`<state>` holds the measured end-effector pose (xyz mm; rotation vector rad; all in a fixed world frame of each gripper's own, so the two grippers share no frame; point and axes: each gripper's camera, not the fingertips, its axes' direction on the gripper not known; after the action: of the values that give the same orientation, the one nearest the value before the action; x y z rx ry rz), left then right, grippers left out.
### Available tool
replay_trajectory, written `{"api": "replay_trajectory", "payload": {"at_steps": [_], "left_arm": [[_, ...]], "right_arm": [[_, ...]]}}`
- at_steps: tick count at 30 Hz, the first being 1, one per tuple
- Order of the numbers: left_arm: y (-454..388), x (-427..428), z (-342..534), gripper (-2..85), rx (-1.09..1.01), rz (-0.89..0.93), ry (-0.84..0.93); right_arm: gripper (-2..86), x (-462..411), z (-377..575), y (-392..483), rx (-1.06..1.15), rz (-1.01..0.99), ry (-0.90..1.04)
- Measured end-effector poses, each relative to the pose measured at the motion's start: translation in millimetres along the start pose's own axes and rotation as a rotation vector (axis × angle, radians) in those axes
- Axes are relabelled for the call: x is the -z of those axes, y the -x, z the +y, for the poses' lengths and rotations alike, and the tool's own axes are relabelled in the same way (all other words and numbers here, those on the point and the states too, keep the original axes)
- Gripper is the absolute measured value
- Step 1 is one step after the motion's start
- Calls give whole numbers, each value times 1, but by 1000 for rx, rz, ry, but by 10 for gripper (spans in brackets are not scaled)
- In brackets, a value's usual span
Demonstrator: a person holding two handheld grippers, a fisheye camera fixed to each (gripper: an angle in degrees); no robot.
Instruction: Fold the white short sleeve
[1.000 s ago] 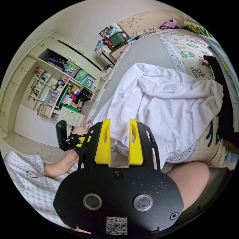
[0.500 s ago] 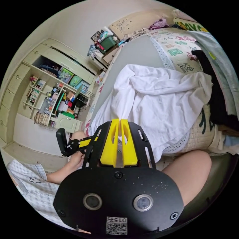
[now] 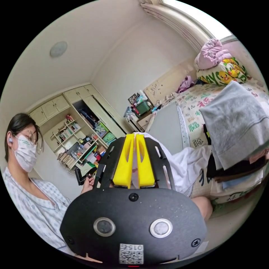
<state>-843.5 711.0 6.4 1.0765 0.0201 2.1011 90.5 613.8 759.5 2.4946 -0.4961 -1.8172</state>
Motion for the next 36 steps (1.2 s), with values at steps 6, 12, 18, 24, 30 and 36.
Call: {"api": "replay_trajectory", "payload": {"at_steps": [6, 12, 18, 24, 30, 36], "left_arm": [[56, -118, -14, -4, 135, -280, 359], [31, -162, -1, 34, 13, -246, 443], [17, -230, -21, 120, -145, -150, 555], [30, -310, -18, 122, -164, -92, 660], [43, -352, -4, 119, -211, -90, 764], [81, -368, 11, 48, -157, -109, 792]], "right_arm": [[18, -125, -25, -66, -106, 307, 308], [58, -198, 17, -71, 86, 257, 522], [93, -269, 68, -58, 413, 268, 702], [142, -348, 115, -45, 764, 245, 982], [167, -393, 147, -62, 978, 350, 1142], [122, -411, 158, -73, 983, 340, 1233]]}}
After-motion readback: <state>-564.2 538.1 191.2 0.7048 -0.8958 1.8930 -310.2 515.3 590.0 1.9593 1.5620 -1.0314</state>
